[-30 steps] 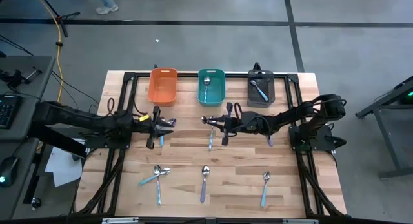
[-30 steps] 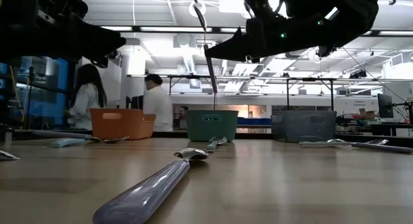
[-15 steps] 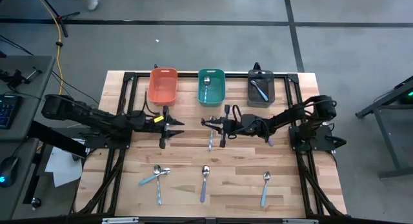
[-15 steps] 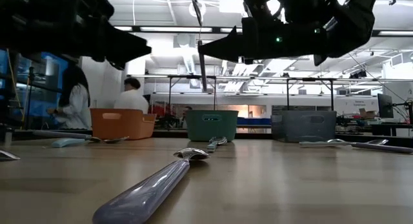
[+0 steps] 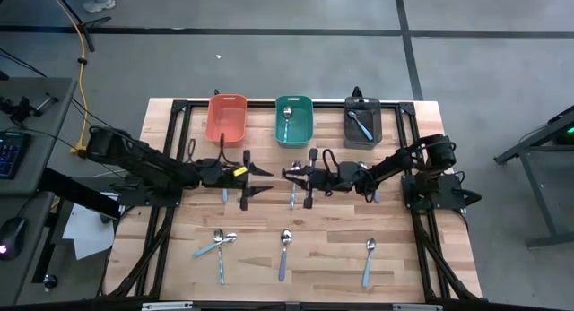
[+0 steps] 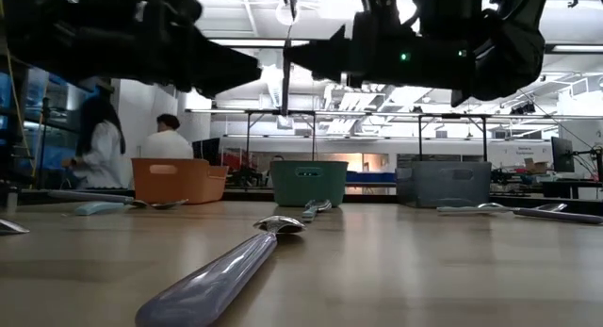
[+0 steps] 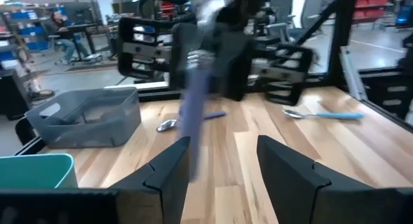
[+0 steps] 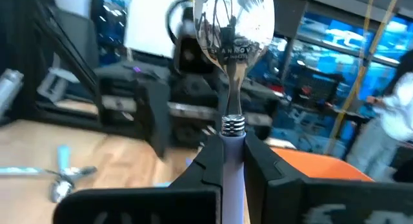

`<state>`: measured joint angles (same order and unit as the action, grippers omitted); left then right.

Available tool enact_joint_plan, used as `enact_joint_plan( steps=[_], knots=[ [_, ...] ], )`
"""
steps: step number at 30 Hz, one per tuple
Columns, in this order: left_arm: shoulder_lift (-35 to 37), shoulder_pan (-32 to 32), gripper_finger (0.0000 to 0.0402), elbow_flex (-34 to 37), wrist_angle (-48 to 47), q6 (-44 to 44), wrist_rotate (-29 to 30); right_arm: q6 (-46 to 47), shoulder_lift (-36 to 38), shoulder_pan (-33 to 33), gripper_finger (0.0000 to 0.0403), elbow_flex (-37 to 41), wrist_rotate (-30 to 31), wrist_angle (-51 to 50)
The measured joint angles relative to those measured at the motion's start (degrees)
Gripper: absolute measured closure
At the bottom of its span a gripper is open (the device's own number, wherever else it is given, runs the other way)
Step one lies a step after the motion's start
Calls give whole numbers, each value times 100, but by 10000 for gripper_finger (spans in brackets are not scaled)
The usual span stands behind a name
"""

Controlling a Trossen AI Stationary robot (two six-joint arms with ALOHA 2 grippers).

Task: Sort silverware by color (type)
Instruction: Put the purple spoon into the orange bin

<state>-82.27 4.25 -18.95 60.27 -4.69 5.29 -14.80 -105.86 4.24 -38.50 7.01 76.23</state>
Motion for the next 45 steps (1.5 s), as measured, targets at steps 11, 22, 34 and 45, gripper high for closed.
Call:
enact_joint_plan(
  steps=[11, 22, 34, 45],
  knots=[
    [-767, -2, 224, -740, -3, -198, 58, 294, 2, 6, 400, 0, -164, 37],
    [-1126, -2, 263, -1015, -6, -339, 49, 330, 9, 23, 400, -3, -419, 179],
    [-1126, -4, 347, -1015, 0, -358, 39, 342, 9, 32, 398, -7, -425, 171],
    [-1126, -4, 347, -1013, -31, -308, 41, 338, 11, 32, 389, -11, -424, 92]
  ],
)
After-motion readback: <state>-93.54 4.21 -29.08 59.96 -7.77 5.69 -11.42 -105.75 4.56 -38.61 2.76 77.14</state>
